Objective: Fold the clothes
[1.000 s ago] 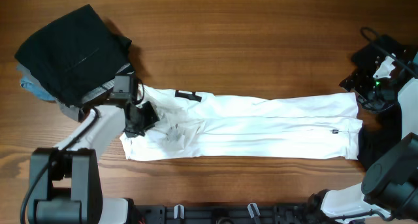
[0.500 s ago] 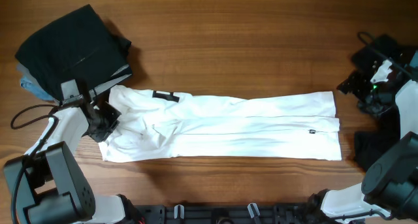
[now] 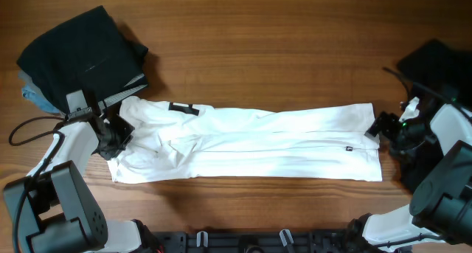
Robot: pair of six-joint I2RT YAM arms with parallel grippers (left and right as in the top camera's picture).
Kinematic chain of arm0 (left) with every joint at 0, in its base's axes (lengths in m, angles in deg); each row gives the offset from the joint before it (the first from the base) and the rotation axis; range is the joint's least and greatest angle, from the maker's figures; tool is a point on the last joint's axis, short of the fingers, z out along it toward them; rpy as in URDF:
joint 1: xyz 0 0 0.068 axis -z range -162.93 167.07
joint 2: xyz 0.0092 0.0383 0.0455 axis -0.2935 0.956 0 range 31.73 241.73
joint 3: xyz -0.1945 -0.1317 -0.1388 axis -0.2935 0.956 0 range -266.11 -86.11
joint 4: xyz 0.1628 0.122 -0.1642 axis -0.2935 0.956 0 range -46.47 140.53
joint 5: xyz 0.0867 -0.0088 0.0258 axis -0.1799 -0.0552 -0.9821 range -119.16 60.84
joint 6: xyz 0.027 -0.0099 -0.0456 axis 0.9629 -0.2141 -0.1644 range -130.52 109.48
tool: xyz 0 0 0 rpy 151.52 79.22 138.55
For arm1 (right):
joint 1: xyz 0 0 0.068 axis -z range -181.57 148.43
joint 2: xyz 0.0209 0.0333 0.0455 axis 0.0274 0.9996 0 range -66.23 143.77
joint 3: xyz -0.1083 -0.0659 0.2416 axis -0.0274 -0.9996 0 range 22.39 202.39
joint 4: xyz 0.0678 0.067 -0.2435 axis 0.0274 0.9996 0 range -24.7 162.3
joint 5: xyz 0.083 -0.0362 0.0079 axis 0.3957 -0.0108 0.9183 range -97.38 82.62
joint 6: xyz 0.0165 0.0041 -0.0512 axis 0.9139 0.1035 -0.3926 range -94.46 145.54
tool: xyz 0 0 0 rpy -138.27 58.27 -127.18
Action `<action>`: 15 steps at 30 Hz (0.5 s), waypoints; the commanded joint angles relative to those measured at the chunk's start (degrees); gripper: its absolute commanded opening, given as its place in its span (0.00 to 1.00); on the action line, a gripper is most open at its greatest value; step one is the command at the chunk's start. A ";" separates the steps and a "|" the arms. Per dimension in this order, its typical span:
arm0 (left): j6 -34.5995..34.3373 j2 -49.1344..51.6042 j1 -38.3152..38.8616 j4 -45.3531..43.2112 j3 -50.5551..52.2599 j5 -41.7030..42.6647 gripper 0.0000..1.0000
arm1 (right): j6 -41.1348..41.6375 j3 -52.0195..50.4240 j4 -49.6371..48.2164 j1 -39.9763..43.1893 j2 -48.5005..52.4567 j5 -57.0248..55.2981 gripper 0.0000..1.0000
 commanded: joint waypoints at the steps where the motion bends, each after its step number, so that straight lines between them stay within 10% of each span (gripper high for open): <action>1: 7.85 2.03 -1.57 -0.55 2.58 1.18 0.32 | -3.10 -4.70 -3.56 0.00 0.85 9.51 0.85; 15: 15.41 -11.56 -1.55 0.39 2.49 16.44 0.44 | -6.16 -9.77 -9.03 -0.04 0.83 21.07 0.65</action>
